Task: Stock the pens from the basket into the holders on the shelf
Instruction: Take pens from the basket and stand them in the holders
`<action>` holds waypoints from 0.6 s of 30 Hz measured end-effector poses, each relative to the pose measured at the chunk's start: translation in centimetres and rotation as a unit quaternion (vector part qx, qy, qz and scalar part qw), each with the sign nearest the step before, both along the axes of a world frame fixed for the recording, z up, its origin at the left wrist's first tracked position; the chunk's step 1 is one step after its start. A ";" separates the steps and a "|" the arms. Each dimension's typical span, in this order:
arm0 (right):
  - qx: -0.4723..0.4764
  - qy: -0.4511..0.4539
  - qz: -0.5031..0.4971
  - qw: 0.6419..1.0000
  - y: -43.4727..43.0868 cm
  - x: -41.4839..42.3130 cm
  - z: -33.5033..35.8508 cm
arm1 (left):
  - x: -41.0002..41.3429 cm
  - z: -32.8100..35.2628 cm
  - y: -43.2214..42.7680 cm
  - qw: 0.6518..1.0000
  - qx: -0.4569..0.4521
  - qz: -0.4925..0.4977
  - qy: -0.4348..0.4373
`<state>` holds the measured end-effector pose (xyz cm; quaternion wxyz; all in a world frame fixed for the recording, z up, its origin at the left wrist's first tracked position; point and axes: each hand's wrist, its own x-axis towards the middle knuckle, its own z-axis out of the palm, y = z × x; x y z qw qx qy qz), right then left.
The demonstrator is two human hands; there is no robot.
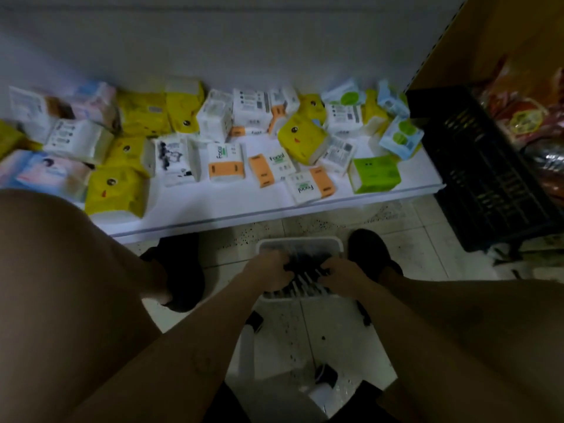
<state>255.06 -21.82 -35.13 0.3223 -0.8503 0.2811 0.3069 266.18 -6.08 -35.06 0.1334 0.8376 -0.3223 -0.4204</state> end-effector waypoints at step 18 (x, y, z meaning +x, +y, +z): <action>0.052 0.019 -0.072 0.996 -0.3 0.8 -9.2 | -4.5 -12.7 -3.8 0.993 0.044 0.065 0.085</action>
